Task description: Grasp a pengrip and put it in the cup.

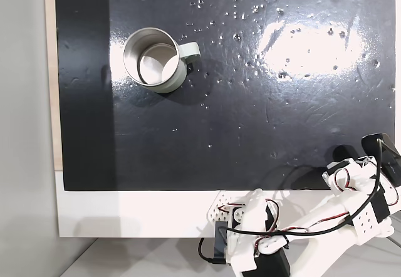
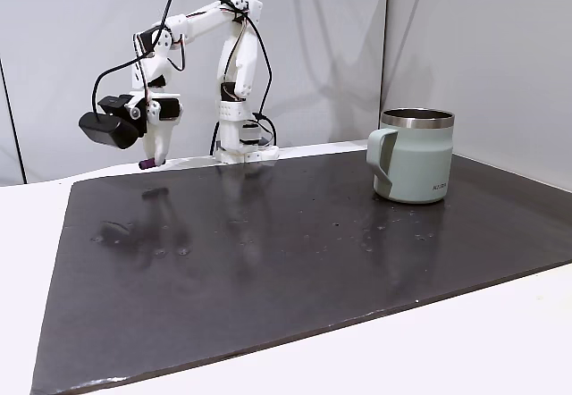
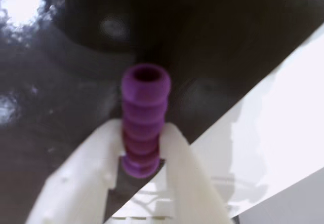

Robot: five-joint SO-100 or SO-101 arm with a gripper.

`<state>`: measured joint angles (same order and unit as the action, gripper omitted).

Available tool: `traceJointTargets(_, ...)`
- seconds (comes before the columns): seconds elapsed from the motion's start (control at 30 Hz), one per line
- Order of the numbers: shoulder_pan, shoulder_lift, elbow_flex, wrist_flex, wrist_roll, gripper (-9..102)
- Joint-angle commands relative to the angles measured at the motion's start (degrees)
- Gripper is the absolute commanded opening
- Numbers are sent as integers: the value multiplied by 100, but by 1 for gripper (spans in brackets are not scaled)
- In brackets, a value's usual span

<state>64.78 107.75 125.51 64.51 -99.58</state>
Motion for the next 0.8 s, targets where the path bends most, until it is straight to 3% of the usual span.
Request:
traceJointTargets(0.0, -185, 439, -308, 158, 325, 0)
traceJointTargets(0.43, -1872, 1459, -1459, 1222, 2733, 0)
traceJointTargets(0.77, -3437, 1617, -2646, 1872, 5405, 0)
